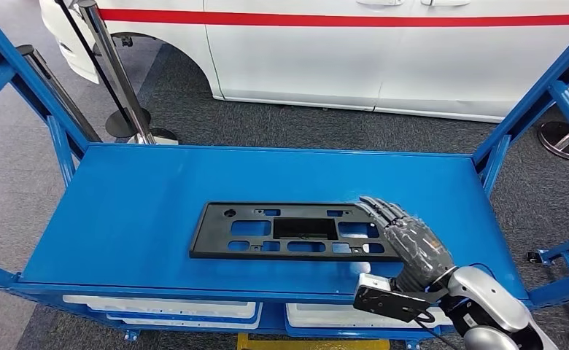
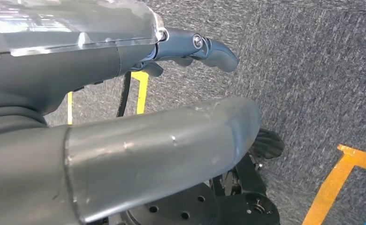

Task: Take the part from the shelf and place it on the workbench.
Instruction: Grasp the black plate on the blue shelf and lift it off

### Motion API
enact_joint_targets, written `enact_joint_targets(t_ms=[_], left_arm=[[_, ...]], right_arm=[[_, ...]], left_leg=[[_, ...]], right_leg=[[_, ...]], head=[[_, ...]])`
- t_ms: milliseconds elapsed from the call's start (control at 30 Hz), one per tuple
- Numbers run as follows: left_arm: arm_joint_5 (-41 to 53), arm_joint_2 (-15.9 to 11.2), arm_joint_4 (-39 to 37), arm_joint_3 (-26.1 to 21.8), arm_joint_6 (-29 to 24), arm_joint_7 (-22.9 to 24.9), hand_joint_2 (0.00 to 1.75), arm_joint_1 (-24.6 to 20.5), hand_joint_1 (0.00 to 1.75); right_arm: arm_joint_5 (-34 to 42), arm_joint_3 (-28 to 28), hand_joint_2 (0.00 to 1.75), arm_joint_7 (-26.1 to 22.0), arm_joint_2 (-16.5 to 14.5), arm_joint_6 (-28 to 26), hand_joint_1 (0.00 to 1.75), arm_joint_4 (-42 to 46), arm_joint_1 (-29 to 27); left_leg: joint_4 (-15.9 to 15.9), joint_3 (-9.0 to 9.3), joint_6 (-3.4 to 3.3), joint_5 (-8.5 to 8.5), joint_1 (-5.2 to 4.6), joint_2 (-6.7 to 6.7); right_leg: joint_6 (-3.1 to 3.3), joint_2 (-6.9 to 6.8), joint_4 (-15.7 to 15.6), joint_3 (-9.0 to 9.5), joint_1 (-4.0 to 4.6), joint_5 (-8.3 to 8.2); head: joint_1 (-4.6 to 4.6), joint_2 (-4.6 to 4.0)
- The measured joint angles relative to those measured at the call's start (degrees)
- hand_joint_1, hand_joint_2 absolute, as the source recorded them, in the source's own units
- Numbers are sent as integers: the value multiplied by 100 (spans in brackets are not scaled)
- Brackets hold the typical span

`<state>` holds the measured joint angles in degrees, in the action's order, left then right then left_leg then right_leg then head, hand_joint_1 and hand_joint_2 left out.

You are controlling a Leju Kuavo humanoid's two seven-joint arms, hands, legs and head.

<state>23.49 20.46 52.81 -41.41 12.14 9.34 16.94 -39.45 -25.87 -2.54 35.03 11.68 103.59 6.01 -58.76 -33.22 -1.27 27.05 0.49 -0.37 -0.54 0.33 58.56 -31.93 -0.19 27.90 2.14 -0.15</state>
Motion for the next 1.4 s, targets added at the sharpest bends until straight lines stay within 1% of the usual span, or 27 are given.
enact_joint_targets(t_ms=[200,500,733,900,1067,1400], left_arm=[[39,0,2,-1,30,-4,0,-12,0],[162,0,2,-13,52,-46,0,-63,0],[213,0,2,-15,58,-50,0,-78,0],[285,0,0,-45,96,-58,0,-133,0],[352,2,0,-131,140,-90,0,-171,0],[388,2,0,-197,220,-103,0,-190,0]], right_arm=[[-68,-280,175,51,-33,37,0,-30,99],[-51,-797,175,194,-317,114,0,-374,552],[-114,-982,175,284,-470,117,0,-552,739],[-335,-1199,175,454,-733,64,0,-807,1007],[-376,-1378,175,516,-953,61,0,-1079,1200],[-352,-1550,175,560,-1064,62,0,-1321,1344]], left_leg=[[0,1,2,-1,0,0],[1,5,4,-3,0,1],[1,3,4,-3,0,1],[1,5,6,-4,0,1],[1,5,10,-7,1,1],[1,4,10,-6,1,1]], right_leg=[[1,0,4,0,0,1],[1,0,7,2,0,1],[2,0,7,2,0,1],[2,1,9,2,1,1],[2,0,12,1,1,1],[7,0,13,1,1,4]], head=[[0,0],[0,0],[0,0],[0,0],[0,0],[0,0]])
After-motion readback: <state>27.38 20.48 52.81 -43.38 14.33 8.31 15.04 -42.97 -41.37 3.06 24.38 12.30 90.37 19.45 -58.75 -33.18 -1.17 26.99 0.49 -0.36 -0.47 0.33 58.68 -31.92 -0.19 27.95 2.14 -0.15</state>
